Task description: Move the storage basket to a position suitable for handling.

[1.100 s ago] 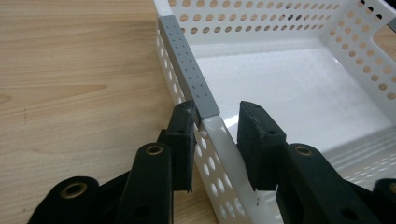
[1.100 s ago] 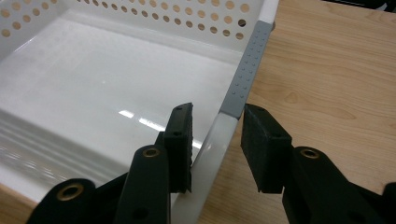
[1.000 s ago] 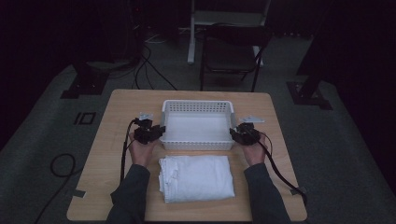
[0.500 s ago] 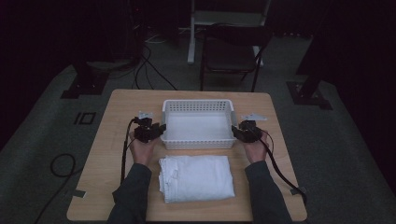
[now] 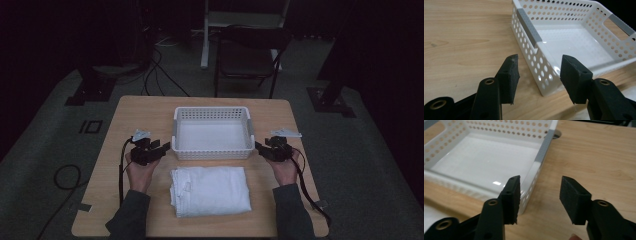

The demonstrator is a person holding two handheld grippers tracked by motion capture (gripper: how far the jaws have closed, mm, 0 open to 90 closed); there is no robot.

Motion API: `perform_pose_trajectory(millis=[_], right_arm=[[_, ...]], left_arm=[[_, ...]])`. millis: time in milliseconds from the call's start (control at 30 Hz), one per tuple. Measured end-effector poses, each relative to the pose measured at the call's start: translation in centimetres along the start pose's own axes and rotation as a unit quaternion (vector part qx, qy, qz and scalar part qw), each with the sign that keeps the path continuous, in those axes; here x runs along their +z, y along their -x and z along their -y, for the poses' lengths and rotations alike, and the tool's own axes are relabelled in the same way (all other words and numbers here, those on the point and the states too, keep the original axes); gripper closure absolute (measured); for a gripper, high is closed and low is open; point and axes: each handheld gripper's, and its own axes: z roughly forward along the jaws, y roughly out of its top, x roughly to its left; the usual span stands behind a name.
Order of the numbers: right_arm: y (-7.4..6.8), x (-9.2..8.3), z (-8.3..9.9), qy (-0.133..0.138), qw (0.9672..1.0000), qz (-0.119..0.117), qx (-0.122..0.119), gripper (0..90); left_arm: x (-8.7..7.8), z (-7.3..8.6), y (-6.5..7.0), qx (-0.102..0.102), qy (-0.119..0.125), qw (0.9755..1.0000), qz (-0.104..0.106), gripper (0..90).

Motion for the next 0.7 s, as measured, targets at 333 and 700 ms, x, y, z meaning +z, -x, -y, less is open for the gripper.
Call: perform_pose_trajectory(millis=[333, 700], right_arm=[[1.0, -1.0, 0.9, -0.004, 0.9990, 0.031, 0.032, 35.4], [1.1, -0.5, 1.6, -0.036, 0.9985, 0.031, 0.027, 31.3]], left_arm=[[-1.9, 1.5, 0.8, 0.026, -0.012, 0.9996, 0.001, 45.8], [-3.1, 2.2, 1.9, 0.036, -0.007, 0.9993, 0.004, 43.7]])
